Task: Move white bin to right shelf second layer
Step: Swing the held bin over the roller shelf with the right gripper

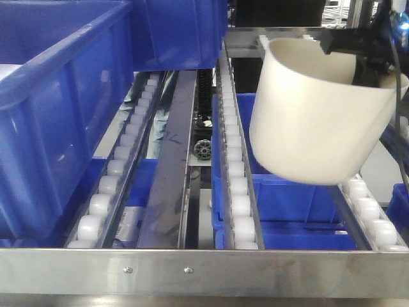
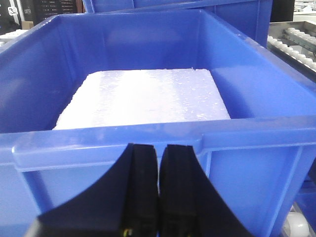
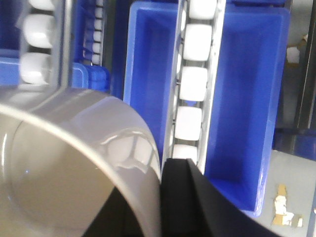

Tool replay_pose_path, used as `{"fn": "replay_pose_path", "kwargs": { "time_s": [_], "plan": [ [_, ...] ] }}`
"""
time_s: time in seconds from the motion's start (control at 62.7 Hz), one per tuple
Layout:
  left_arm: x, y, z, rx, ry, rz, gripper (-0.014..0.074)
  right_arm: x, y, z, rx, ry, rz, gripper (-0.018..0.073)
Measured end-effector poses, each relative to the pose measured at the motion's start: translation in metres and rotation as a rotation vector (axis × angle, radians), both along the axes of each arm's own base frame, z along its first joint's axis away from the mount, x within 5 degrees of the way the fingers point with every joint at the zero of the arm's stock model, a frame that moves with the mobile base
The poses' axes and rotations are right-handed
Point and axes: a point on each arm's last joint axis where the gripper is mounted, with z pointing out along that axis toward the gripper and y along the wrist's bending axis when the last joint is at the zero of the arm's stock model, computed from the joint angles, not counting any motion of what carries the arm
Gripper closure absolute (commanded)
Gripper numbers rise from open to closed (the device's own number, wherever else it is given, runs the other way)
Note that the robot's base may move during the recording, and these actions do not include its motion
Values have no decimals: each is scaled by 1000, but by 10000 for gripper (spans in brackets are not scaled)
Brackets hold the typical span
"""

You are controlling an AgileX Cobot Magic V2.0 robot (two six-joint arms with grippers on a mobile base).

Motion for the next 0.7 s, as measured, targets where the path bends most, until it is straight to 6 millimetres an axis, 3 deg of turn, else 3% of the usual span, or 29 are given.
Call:
{"fn": "replay_pose_path", "kwargs": {
  "time_s": [0.702],
  "plan": [
    [0, 0, 0, 0, 0, 0, 512, 10, 0, -20, -28, 34, 5, 503]
  ]
}}
